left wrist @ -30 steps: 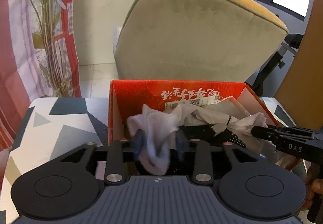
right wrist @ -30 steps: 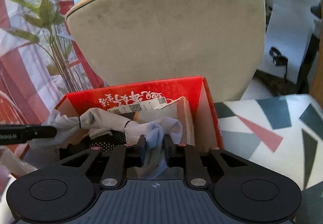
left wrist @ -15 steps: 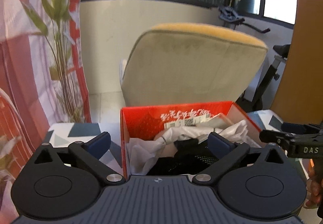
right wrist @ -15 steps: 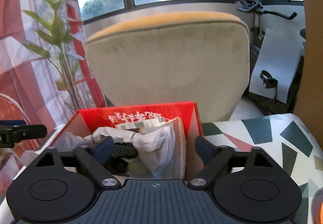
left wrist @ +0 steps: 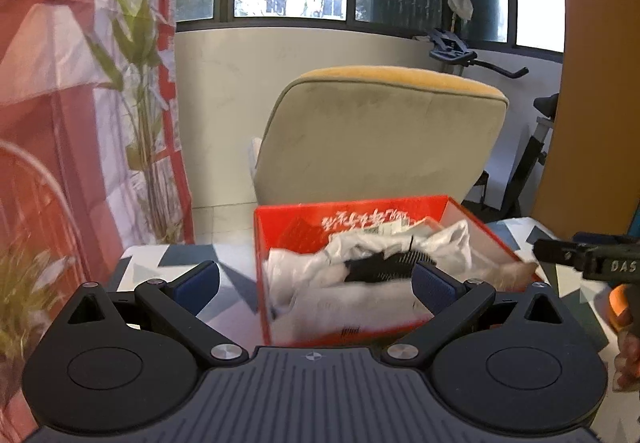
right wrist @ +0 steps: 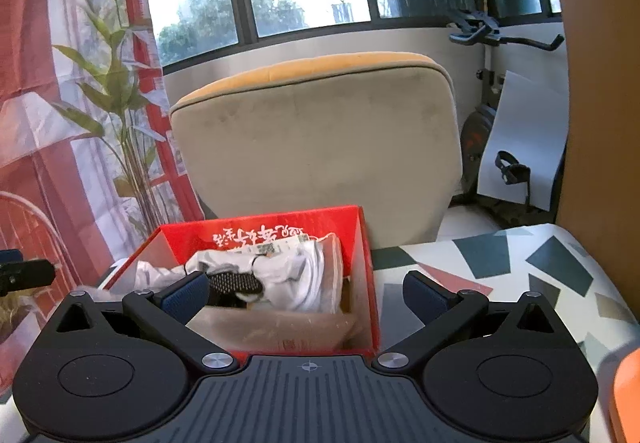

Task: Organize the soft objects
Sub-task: 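Lower both tools to the grey knit cloth beside the strawberry box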

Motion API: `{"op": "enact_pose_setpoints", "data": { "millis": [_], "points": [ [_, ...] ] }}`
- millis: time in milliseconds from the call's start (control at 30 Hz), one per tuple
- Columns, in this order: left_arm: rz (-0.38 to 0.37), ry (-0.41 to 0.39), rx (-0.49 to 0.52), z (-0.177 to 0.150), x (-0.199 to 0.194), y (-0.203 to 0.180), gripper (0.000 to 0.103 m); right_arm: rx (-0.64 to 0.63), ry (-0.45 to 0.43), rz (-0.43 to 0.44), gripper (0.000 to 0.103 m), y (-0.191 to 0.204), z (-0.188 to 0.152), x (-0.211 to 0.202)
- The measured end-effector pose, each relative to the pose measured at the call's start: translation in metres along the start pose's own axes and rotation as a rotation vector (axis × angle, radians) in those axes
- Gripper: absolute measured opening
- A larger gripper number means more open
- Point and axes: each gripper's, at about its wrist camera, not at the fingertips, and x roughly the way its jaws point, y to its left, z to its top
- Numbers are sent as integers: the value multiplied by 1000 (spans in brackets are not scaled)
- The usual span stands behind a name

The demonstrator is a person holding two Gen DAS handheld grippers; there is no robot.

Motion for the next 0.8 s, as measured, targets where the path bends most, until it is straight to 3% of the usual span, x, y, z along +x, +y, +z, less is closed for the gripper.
{"op": "enact_pose_setpoints", "data": {
  "millis": [267, 433, 600, 800],
  "points": [
    [6, 75, -38, -58, 2, 19, 103, 7, -14, 27, 103, -22, -48, -11],
    [6, 146, -72, -87, 22, 30, 100, 9, 81, 22, 102, -28, -84, 6],
    [-27, 204, -53, -107, 42, 35, 85, 21, 163, 51, 97, -22, -112, 28],
    [-66, 228, -71, -119, 59, 41, 83, 17, 216, 62, 89, -11, -127, 50]
  ]
}}
